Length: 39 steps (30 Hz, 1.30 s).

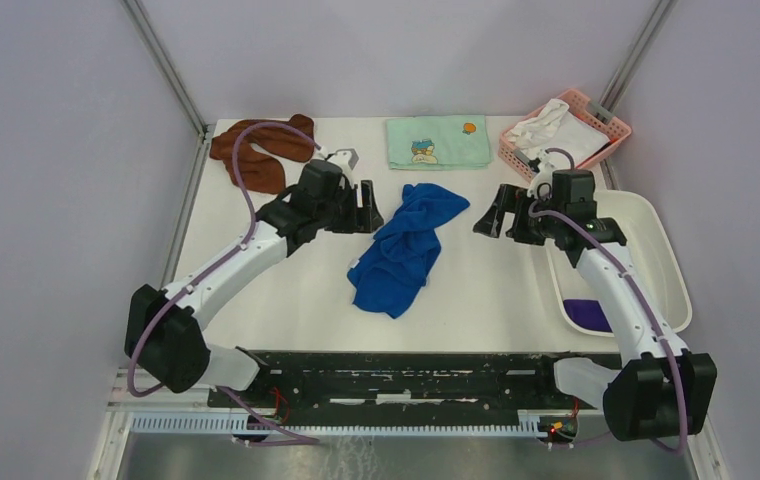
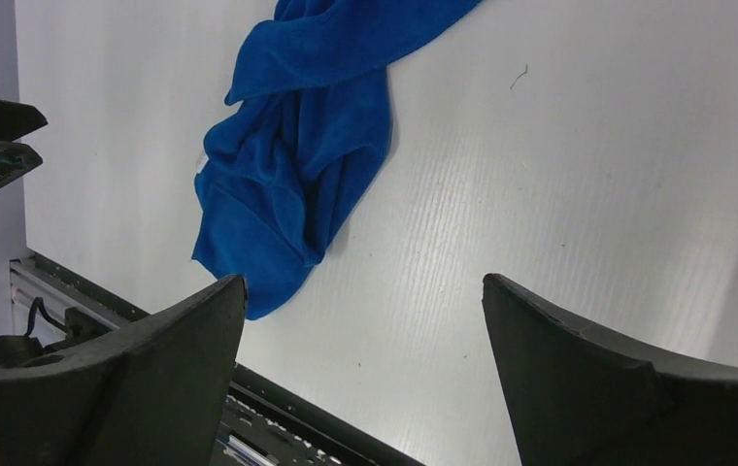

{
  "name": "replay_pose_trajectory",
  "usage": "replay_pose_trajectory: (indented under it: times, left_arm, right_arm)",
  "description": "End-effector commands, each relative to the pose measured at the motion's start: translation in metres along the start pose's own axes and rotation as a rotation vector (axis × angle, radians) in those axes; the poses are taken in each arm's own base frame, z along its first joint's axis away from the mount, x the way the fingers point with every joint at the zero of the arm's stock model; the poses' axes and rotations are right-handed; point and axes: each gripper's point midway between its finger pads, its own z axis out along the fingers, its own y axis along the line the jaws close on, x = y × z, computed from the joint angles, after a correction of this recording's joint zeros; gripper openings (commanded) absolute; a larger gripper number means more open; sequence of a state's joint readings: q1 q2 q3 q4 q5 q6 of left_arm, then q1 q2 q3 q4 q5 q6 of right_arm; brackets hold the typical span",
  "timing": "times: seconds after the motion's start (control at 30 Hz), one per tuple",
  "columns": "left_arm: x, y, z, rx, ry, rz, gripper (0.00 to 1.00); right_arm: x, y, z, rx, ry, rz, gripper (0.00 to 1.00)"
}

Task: Roll the towels
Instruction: Place the towel at the center of the board, then flatten out the towel at the center of the board.

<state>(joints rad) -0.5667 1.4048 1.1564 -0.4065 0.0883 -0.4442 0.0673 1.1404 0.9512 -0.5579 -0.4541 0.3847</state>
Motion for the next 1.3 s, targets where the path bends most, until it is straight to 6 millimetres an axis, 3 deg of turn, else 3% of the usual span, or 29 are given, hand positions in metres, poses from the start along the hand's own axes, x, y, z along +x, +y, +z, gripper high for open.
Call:
replay_pose_trajectory:
  times: [0.0, 0.13, 0.33, 0.57, 0.9, 1.17, 1.27]
  left_arm:
    - [-0.001, 0.007, -0.012, -0.027, -0.058, -0.064, 0.77]
    - [0.054, 0.024, -0.001, -0.046, 0.083, -0.103, 0.75]
    - [0.130, 0.042, -0.006, -0.092, 0.272, -0.085, 0.59]
    - [0.184, 0.048, -0.009, -0.089, 0.406, -0.103, 0.48]
    - [0.190, 0.043, 0.016, -0.054, 0.410, -0.096, 0.40]
    - [0.194, 0.055, 0.024, -0.105, 0.418, -0.080, 0.36]
    - [0.191, 0.050, 0.023, -0.082, 0.413, -0.082, 0.25]
  right_arm:
    - [0.005, -0.001, 0.013, 0.031, 0.028, -0.065, 0.98]
    - [0.015, 0.007, 0.033, 0.039, 0.088, -0.096, 0.97]
    - [0.025, 0.018, 0.057, 0.018, 0.129, -0.111, 0.96]
    - [0.037, 0.029, 0.072, 0.018, 0.162, -0.146, 0.95]
    - [0.043, 0.033, 0.077, 0.019, 0.180, -0.172, 0.95]
    - [0.046, 0.038, 0.077, 0.006, 0.188, -0.203, 0.95]
    - [0.048, 0.041, 0.080, -0.002, 0.196, -0.214, 0.95]
